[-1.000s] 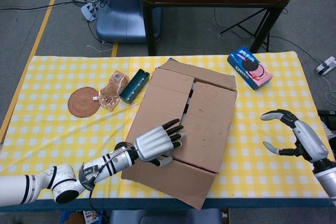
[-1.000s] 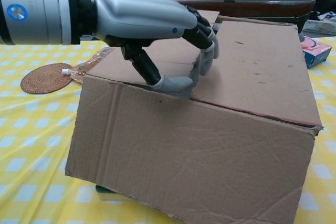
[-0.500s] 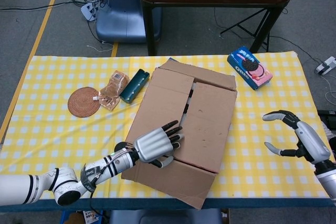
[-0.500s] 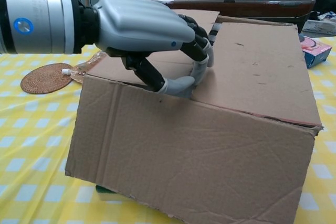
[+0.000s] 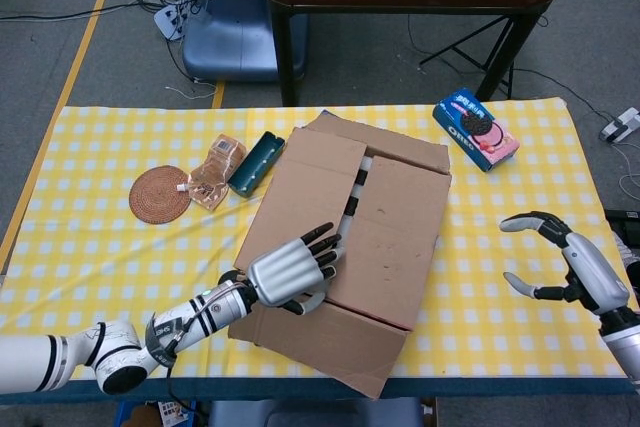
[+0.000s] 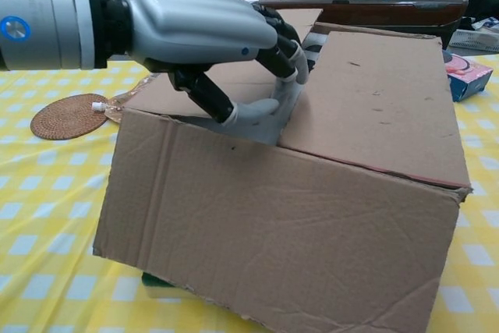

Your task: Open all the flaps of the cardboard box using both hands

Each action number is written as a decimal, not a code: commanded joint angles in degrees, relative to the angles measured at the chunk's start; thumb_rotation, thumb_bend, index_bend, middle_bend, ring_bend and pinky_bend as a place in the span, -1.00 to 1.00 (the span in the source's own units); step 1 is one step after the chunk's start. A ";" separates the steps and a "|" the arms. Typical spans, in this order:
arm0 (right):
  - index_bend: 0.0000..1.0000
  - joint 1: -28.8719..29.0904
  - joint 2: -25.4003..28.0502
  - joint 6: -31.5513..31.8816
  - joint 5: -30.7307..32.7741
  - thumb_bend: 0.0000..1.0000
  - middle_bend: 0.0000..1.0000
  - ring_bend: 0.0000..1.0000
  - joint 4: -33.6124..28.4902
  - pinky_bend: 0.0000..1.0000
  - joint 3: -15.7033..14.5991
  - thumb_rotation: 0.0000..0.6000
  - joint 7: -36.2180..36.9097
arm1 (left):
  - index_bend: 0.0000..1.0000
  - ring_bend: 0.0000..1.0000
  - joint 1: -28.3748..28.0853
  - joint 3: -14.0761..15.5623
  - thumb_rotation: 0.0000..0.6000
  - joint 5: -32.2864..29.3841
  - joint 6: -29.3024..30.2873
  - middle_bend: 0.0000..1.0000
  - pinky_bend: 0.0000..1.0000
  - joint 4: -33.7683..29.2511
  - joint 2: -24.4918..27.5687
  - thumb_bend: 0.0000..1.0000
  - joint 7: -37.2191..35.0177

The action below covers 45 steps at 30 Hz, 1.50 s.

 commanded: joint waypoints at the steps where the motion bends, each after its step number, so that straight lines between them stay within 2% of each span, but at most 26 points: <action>1: -0.42 -0.22 0.11 0.20 -0.07 -0.57 -0.49 -0.68 -0.13 -0.83 0.05 1.00 -0.02 | 0.01 -0.85 0.93 -0.37 -0.38 0.69 2.06 -0.63 -1.00 -1.14 0.98 0.09 -1.10; 14: -0.43 -0.39 0.47 -0.19 -0.56 -0.58 -0.49 -0.68 -0.14 -0.83 0.40 1.00 1.29 | 0.01 -0.85 4.52 -1.17 -0.39 4.27 7.43 -0.63 -1.00 -5.38 8.12 0.09 -4.36; 23: -0.44 -0.10 0.93 -0.41 -1.05 -0.60 -0.49 -0.68 -0.09 -0.83 0.79 1.00 2.64 | 0.01 -0.85 6.57 -3.20 -0.39 4.67 10.33 -0.63 -1.00 -8.02 13.74 0.09 -6.60; 32: -0.53 -0.59 4.89 5.72 -1.98 -0.62 -0.54 -0.68 -1.95 -0.83 3.80 1.00 7.60 | 0.01 -0.86 7.52 -2.93 -0.39 3.97 8.87 -0.63 -1.00 -6.83 16.70 0.09 -7.62; 37: -0.57 -0.17 7.98 5.16 -2.49 -0.66 -0.54 -0.68 -3.70 -0.83 4.25 1.00 11.28 | 0.00 -0.86 7.96 -3.33 -0.39 3.09 9.23 -0.63 -1.00 -6.30 17.27 0.09 -7.41; 45: -0.57 -0.24 8.63 4.70 -2.22 -0.67 -0.55 -0.68 -3.89 -0.83 4.37 1.00 12.88 | 0.00 -0.86 9.07 -3.31 -0.39 2.96 9.40 -0.63 -1.00 -5.60 19.29 0.09 -7.74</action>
